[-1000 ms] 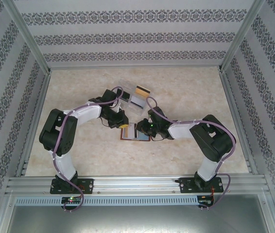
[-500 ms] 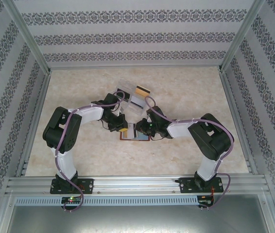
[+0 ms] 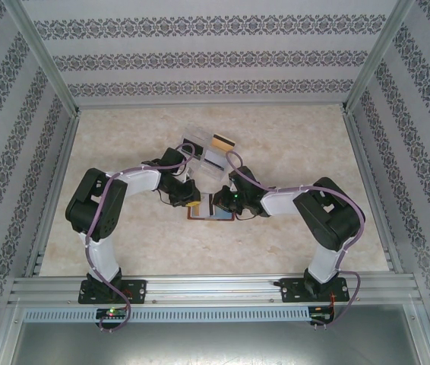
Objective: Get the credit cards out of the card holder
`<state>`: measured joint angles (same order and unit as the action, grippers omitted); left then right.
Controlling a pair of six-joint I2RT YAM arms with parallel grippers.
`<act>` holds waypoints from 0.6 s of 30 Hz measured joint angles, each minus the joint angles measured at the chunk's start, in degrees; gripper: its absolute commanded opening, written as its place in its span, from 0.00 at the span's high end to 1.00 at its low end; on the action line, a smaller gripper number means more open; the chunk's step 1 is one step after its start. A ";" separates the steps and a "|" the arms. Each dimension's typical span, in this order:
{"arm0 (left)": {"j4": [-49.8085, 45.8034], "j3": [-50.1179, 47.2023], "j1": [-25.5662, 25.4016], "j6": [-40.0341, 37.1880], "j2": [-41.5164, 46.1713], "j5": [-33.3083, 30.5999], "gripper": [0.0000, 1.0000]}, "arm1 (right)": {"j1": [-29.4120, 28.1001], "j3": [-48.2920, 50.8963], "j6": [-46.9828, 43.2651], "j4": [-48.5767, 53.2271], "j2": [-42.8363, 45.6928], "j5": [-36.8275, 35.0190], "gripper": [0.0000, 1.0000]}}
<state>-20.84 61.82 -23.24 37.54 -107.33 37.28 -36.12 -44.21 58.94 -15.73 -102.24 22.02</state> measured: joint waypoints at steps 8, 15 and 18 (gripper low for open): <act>0.33 0.04 0.00 0.17 0.83 -0.24 0.69 | 0.04 1.86 -1.53 1.70 4.22 -2.05 1.00; 1.07 0.04 0.00 1.05 1.36 0.11 0.58 | 1.11 4.31 -4.07 4.44 10.27 -3.93 1.00; 1.11 0.09 0.07 1.29 2.10 -0.07 0.57 | 1.16 4.37 -5.55 5.49 13.00 -4.57 1.00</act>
<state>-19.73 61.91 -23.18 38.83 -105.23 37.21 -34.96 -39.83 53.39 -10.24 -89.23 17.45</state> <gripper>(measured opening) 0.419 0.062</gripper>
